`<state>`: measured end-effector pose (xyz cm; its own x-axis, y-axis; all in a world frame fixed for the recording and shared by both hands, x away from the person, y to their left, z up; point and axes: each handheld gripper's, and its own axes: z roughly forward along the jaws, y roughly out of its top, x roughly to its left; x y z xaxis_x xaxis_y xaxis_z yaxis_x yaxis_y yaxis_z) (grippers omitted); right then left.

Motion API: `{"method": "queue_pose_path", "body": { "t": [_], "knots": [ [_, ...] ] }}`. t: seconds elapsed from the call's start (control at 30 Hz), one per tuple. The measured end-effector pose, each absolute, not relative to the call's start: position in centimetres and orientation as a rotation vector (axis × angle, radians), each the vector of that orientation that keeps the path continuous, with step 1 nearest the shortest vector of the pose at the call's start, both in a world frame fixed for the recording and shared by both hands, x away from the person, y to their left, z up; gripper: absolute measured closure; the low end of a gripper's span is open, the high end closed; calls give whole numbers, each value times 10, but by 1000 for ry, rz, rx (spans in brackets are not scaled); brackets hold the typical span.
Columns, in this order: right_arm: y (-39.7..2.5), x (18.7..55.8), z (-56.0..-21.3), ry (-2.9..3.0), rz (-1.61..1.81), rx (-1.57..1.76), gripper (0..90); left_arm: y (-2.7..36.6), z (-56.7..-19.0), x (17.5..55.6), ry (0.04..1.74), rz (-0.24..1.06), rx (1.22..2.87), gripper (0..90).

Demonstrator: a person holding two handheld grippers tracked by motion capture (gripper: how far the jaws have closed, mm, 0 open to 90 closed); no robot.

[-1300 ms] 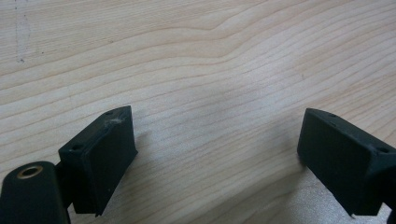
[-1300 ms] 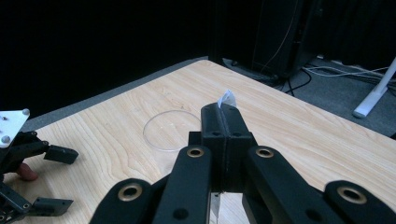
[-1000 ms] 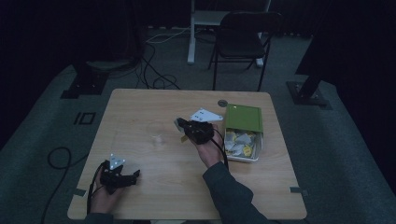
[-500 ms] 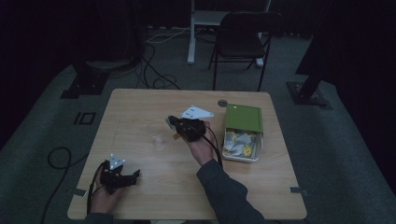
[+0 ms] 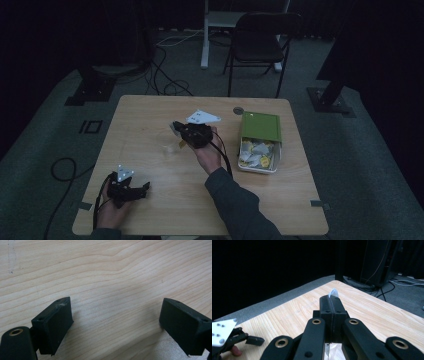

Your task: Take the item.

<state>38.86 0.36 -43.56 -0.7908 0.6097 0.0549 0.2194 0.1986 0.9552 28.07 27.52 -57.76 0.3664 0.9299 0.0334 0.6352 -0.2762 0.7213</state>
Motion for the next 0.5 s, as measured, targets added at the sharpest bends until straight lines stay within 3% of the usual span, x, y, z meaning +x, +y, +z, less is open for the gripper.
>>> {"method": "queue_pose_path", "body": {
  "t": [0.5],
  "knots": [
    [22, 407, -433, 2161, 1623, 768, 900, 275, -578, 281, 1349, 615, 2013, 122]
  ]
}}
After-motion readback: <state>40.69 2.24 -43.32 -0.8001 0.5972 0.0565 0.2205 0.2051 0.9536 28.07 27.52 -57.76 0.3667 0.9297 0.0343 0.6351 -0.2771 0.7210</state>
